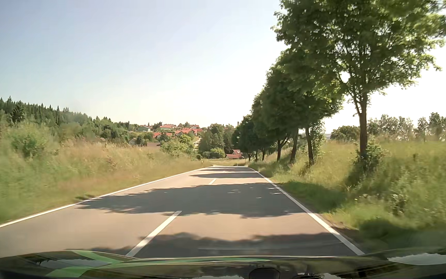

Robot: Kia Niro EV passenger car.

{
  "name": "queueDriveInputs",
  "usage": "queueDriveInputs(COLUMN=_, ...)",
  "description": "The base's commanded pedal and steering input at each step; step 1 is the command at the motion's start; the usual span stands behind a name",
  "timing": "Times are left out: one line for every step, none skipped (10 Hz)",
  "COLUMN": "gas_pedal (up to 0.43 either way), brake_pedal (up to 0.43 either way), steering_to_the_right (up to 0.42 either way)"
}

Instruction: Follow the waypoints while adhering to traffic rules and regulations

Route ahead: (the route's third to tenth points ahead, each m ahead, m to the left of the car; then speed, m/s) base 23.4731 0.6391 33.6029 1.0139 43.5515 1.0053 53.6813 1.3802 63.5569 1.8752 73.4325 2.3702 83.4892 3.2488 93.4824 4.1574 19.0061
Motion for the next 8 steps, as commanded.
queueDriveInputs(gas_pedal=0.087, brake_pedal=0.0, steering_to_the_right=0.0)
queueDriveInputs(gas_pedal=0.087, brake_pedal=0.0, steering_to_the_right=0.0)
queueDriveInputs(gas_pedal=0.098, brake_pedal=0.0, steering_to_the_right=0.0)
queueDriveInputs(gas_pedal=0.098, brake_pedal=0.0, steering_to_the_right=0.0)
queueDriveInputs(gas_pedal=0.098, brake_pedal=0.0, steering_to_the_right=0.0)
queueDriveInputs(gas_pedal=0.087, brake_pedal=0.0, steering_to_the_right=0.0)
queueDriveInputs(gas_pedal=0.087, brake_pedal=0.0, steering_to_the_right=0.0)
queueDriveInputs(gas_pedal=0.087, brake_pedal=0.0, steering_to_the_right=0.0)
